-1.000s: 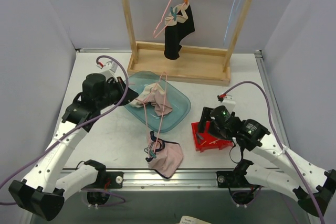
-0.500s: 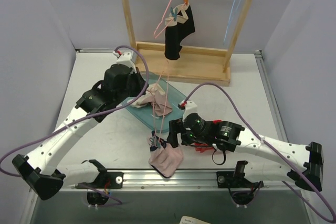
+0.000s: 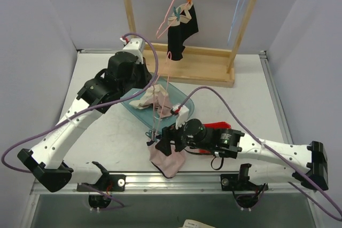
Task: Remove the underwear clipped to the hanger
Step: Remove the underwear from the hanger.
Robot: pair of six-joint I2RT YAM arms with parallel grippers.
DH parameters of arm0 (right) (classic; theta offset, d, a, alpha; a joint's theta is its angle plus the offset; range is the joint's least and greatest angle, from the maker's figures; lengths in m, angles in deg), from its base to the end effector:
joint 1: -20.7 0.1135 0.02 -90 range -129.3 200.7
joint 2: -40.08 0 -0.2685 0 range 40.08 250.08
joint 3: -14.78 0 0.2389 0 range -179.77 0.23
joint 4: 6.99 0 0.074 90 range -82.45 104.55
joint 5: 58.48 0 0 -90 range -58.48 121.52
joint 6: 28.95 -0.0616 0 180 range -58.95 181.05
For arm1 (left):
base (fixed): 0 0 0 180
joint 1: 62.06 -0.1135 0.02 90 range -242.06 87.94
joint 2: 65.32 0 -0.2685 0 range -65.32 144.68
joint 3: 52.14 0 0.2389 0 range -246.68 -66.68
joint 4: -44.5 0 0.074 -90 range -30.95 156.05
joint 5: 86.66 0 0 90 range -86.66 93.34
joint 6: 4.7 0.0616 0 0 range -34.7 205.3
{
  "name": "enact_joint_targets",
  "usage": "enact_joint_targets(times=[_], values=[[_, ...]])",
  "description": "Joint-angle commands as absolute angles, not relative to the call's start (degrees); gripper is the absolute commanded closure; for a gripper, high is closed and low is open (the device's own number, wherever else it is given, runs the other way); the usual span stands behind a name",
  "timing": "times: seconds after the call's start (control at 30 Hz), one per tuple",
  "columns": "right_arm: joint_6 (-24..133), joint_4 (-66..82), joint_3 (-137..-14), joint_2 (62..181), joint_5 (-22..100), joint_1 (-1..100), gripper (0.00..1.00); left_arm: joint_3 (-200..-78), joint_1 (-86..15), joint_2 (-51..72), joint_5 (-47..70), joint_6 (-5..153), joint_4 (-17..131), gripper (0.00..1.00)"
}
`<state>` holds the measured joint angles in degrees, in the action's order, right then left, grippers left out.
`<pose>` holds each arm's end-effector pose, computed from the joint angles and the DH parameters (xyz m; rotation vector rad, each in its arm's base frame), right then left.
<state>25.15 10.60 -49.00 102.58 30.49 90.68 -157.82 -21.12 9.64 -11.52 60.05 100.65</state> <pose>0.0918 0.2486 0.3189 -0.5892 1.9697 1.2182 0.2191 -0.1691 0.4375 0.1111 2.0282 -0.4772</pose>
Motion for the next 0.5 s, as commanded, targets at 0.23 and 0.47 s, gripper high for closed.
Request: enact_joint_targets(times=[0.23, 0.47], values=[[33.80, 4.65, -48.81, 113.02, 24.42, 102.44, 0.23, -156.42, -29.98, 6.75, 4.99, 57.00, 98.69, 0.97], [34.77, 4.30, -48.20, 113.38, 10.97, 102.35, 0.35, -152.21, -32.09, 3.33, 10.88, 56.13, 99.13, 0.97]])
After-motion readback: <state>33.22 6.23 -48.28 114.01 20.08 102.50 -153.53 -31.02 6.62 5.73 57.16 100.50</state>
